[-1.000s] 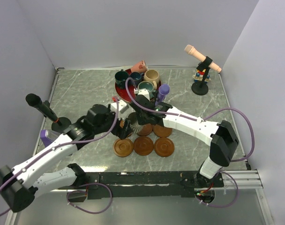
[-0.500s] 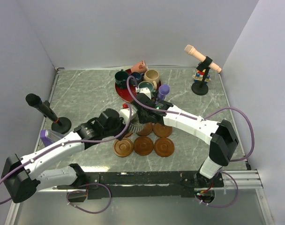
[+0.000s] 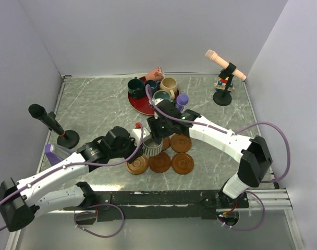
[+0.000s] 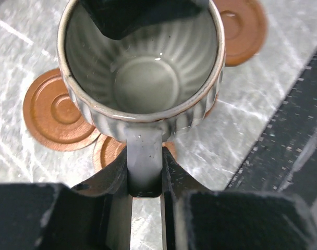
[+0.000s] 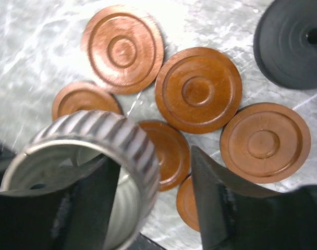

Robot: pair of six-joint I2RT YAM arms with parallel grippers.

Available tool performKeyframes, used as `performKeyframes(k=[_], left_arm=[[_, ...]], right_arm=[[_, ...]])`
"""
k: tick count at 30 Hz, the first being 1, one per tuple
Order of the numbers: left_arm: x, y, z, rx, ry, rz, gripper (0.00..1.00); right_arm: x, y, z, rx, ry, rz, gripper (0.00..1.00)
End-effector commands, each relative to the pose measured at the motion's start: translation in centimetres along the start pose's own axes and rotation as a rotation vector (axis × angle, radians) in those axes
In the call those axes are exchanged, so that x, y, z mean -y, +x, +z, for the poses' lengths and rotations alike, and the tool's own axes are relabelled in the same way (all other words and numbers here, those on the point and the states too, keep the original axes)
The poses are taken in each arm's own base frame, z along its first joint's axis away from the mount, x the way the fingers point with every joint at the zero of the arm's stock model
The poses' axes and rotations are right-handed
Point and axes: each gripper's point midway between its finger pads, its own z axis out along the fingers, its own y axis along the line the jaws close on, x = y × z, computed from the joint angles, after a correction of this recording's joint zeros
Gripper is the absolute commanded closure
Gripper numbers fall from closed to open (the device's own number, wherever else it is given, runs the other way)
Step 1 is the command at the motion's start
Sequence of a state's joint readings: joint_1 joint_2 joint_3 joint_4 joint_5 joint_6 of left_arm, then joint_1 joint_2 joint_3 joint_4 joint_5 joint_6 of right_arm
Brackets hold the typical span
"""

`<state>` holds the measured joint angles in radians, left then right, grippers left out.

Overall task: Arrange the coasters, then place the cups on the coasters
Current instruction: Place the cup on the coaster.

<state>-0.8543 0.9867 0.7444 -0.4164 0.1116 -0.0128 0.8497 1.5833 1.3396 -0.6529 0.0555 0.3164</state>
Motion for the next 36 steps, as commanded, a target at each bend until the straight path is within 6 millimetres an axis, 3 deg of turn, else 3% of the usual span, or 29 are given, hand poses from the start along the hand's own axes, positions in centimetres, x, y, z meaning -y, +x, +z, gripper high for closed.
performKeyframes(k=[1,8,14,17,20,21,22,23,24,29,33,36], left_arm=[[2.3,-4.9,-1.7,0.205,0.129,0.086,0.99],[4.2,-4.6,-2.1,0.203,0.239,0.129,0.99],[4.2,-4.8,-2.6,0.228,0.235,0.145,0.99],[3.9,-4.9,-2.6,0.234,0.214,0.135,0.99],[2.9,-5.1,-2.3,0.223,0.155,0.093,0.98],[2.4,-5.3,-2.2,0.222,0.125,0.077,0.86],[1.7,-5.4,-2.2,0.213,0.085,0.055,0.49],[1.2,-5.8,-2.3,0.216,0.059,0.052,0.27],[0.7,-6.0,-2.5,0.22,0.027,0.048,0.12],[-0.9,-7.2,-4.0,0.3,-0.016,-0.018,0.01],[-1.9,-9.0,-6.1,0.392,-0.014,-0.048,0.03],[-4.1,-10.4,-7.6,0.452,-0.05,-0.101,0.03]], right_arm=[[-0.7,-1.1,-2.7,0.057,-0.167,-0.106,0.35],[-2.9,-0.2,-4.1,0.066,-0.356,-0.265,0.34],[-4.3,1.3,-4.6,0.024,-0.456,-0.35,0.46],[-4.2,1.7,-4.6,0.027,-0.456,-0.353,0.61],[-4.2,1.3,-5.2,0.058,-0.455,-0.344,0.97],[-4.1,1.2,-5.3,0.073,-0.449,-0.338,1.0],[-3.9,0.9,-5.5,0.092,-0.43,-0.33,1.0],[-3.1,0.3,-5.5,0.119,-0.375,-0.304,1.0],[-2.5,-0.2,-5.7,0.142,-0.335,-0.297,1.0],[0.9,-2.4,-5.6,0.241,-0.105,-0.124,1.0],[3.3,-2.7,-5.3,0.269,0.044,-0.023,1.0],[4.6,-3.0,-5.5,0.292,0.136,0.037,1.0]])
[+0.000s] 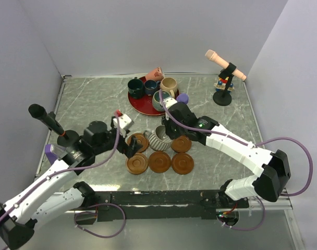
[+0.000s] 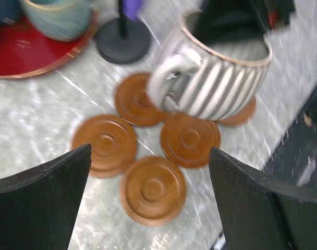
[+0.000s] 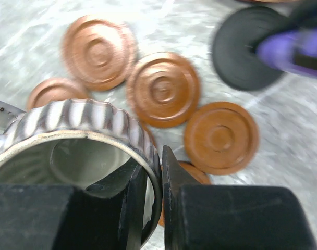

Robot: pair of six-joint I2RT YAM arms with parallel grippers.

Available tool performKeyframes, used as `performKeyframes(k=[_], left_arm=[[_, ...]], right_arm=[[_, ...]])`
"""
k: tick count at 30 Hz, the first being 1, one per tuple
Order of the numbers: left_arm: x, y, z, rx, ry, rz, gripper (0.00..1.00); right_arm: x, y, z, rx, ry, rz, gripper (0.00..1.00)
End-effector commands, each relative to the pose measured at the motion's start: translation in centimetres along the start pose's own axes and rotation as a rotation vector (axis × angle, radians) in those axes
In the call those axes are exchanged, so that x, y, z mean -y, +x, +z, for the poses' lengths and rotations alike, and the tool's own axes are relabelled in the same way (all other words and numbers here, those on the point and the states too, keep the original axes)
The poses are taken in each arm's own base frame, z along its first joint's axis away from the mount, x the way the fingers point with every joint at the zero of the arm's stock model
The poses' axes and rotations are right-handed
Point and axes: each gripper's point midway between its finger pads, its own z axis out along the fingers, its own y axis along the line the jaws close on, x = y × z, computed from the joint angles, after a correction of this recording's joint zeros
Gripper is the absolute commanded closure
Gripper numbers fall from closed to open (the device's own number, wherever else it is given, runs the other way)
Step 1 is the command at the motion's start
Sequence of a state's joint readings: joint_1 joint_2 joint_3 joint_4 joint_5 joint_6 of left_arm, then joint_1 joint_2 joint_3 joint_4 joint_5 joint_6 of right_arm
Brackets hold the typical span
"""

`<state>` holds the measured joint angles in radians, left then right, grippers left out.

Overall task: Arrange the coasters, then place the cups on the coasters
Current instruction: Place the cup on the coaster.

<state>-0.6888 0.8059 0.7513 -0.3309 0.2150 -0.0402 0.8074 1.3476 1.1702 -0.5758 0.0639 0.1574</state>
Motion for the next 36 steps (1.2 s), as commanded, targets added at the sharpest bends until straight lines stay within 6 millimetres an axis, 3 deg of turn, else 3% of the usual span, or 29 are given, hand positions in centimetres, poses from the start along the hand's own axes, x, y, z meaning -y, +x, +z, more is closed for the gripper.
performKeyframes(k=[1,5,9,12,15,19,27,36], left_arm=[[-2.0,-6.1,-1.7,0.185,-0.031,-0.061,0.03],[-7.6,-8.7,-2.0,0.235,-0.206,-0.181,0.03],[-15.7,-10.3,-3.2,0.263,-0.524,-0.353,0.03],[-19.1,-11.5,-4.3,0.311,-0.626,-0.41,0.03],[-20.6,-12.0,-5.4,0.353,-0.69,-0.411,0.03],[-21.7,-10.3,-6.4,0.362,-0.77,-0.393,0.03],[-21.6,-9.5,-8.0,0.373,-0.822,-0.378,0.03],[-21.3,-9.2,-6.9,0.349,-0.769,-0.386,0.03]], right_arm=[[2.1,-2.9,-0.9,0.142,0.171,0.163,1.0],[2.4,-3.1,-0.7,0.168,0.247,0.228,1.0],[1.3,-3.2,0.2,0.157,0.31,0.279,1.0],[0.0,-3.3,1.0,0.144,0.353,0.302,1.0],[-1.2,-3.2,2.6,0.124,0.385,0.302,1.0],[-2.7,-3.5,4.9,0.09,0.381,0.31,1.0],[-3.6,-3.3,8.5,0.047,0.456,0.296,1.0],[-4.9,-2.2,11.7,0.013,0.43,0.247,1.0]])
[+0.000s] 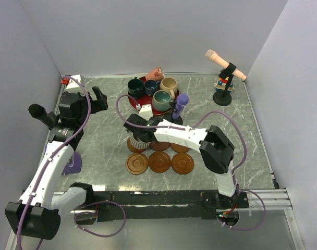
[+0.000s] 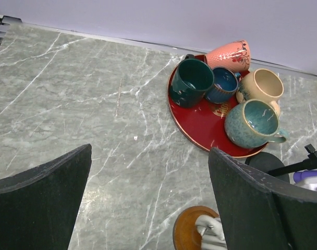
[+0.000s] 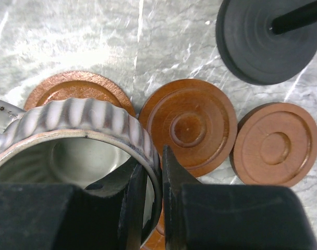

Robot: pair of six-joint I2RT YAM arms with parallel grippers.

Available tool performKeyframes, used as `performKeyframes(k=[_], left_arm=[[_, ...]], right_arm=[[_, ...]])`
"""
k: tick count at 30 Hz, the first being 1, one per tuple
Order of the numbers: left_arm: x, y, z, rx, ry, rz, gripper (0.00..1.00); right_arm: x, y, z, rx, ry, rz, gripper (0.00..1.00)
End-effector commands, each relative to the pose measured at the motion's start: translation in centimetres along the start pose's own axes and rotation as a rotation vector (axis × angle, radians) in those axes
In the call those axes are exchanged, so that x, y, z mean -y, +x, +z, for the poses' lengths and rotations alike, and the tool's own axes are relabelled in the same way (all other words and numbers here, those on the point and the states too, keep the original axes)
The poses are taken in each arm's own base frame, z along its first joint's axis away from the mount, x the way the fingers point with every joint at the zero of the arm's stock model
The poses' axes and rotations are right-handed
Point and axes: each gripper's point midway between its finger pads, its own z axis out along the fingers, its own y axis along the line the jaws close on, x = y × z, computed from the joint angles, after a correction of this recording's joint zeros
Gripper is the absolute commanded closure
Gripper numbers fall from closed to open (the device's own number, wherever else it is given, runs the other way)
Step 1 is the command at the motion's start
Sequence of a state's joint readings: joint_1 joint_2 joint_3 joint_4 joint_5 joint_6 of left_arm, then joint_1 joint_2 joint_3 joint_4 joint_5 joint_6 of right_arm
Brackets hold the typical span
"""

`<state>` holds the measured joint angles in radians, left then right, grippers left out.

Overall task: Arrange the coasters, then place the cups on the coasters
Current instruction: Place the cup on the coaster.

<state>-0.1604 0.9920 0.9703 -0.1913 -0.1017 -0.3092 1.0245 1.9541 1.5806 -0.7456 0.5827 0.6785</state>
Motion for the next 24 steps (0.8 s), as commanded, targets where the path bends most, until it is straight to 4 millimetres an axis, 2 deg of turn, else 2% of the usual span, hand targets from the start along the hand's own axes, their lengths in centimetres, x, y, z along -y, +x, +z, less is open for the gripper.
performKeyframes(k=[1,7,24], left_arm=[[0.6,-1.2,0.1,0.039,0.03,-0.004,0.04],[0.7,-1.0,0.2,0.029,0.04,-0.004,0.03],[1.0,-0.5,0.5,0.015,0.055,-0.003,0.03]], right_arm=[[-2.2,-2.7,-0.6,0.079,-0.054,0.038,1.0],[-3.0,-2.5,0.5,0.082,-0.071,-0.01,1.0],[-3.6,-2.7,2.4,0.092,-0.024,-0.086,1.0]])
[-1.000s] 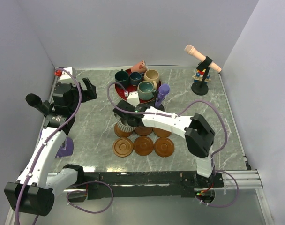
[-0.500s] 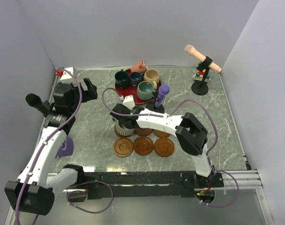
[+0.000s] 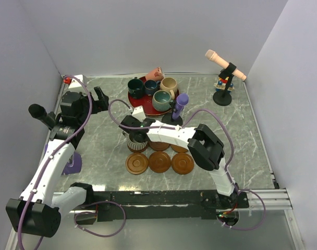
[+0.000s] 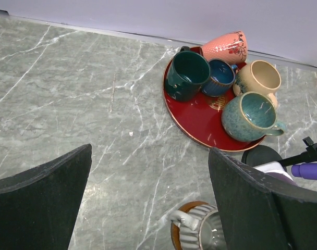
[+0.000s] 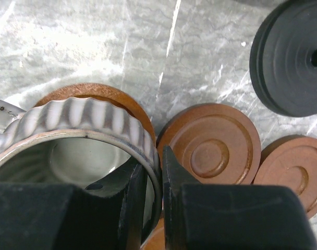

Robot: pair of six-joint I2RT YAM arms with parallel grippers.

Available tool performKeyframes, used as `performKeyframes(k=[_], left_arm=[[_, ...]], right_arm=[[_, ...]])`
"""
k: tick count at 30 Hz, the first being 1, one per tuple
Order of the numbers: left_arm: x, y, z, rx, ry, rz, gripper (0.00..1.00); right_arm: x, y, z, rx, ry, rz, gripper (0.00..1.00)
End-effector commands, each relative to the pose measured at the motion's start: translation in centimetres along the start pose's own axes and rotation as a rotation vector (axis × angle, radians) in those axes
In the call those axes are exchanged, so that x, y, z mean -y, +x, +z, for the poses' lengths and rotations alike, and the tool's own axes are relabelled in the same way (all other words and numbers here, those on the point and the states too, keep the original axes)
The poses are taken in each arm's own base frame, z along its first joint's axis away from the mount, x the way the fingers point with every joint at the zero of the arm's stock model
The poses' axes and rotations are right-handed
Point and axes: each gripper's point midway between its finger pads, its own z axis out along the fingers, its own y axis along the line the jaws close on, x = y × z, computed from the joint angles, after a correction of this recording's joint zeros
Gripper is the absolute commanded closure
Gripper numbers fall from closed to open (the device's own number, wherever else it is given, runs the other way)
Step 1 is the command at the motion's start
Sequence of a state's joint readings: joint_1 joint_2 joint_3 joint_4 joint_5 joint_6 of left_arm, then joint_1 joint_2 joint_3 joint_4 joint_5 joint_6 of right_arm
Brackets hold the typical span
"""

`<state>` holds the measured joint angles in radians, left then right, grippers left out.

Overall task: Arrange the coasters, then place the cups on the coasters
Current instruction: Place the cup on the coaster.

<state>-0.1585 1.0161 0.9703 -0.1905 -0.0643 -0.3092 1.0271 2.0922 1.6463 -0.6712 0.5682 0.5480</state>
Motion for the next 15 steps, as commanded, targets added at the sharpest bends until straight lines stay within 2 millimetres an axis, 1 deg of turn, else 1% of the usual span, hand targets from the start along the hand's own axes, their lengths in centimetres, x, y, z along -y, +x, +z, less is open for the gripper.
performKeyframes(k=[1,9,15], left_arm=[[0.54,-1.35,0.0,0.046,0.027,-0.005,0.03],[0.69,-1.27,0.0,0.043,0.038,-0.006,0.03],[0.68,-1.35,-0.01,0.045,0.038,-0.006,0.03]], right_arm=[[-0.57,-3.65,-1.03,0.1,0.002,0.043,1.0],[-0.07,-3.49,-0.8,0.091,0.036,0.009,1.0],[-0.38,-3.43,-0.62,0.083,0.029,-0.002,1.0]])
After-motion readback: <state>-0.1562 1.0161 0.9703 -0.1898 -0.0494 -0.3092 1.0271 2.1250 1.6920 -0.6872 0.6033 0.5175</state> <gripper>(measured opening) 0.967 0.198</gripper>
